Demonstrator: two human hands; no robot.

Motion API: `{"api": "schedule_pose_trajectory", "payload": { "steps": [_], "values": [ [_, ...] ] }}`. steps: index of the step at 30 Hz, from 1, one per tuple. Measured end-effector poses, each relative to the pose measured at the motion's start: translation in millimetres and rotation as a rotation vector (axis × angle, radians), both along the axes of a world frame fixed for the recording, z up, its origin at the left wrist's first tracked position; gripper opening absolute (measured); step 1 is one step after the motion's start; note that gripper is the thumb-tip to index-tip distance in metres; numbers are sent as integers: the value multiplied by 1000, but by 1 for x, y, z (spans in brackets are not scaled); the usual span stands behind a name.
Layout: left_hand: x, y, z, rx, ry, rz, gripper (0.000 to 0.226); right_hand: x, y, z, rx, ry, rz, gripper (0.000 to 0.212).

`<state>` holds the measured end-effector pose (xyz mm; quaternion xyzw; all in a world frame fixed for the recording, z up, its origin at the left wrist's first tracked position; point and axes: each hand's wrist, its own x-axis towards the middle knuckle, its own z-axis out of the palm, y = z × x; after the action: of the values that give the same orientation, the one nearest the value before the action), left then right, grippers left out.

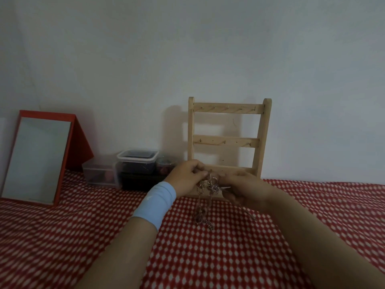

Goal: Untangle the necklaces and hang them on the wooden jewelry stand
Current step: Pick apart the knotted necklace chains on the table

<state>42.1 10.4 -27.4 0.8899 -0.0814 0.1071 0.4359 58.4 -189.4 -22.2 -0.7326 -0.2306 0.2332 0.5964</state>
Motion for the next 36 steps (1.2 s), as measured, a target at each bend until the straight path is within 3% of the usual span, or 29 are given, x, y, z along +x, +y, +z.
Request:
{"api": "schedule_pose_trajectory", "payload": {
  "steps": [4, 7, 9, 13, 17, 21, 24, 29, 33, 36],
  "values": [
    [-4, -14, 2, -191, 0, 14, 6, 5, 0, -2, 171, 97, -88, 31],
    [-4, -17, 4, -316, 214, -111, 46, 8, 2, -1, 289, 150, -163, 18],
    [-2, -18, 0, -228, 331, -245, 67, 10, 4, 0, 357, 185, -161, 8],
    [-6, -12, 2, 30, 236, -241, 24, 10, 0, 3, 272, 84, -150, 11],
    [-16, -1, 17, 92, 259, -228, 27, 9, -5, 5, 49, -46, -155, 16],
    [-17, 2, 22, 213, 272, -168, 44, 2, -2, 9, -86, -105, -104, 17],
    [-15, 3, 16, 123, 304, -137, 45, -1, -2, 11, -155, -164, -77, 6],
    [-10, 4, 8, -321, 398, -219, 37, -7, 0, 14, -228, -308, -62, 13],
    [-12, 4, 8, -395, 444, -299, 30, -7, 2, 14, -241, -440, -117, 8],
    [-14, 6, 11, -329, 408, -369, 18, -7, 1, 15, -183, -376, -159, 10]
  ]
}}
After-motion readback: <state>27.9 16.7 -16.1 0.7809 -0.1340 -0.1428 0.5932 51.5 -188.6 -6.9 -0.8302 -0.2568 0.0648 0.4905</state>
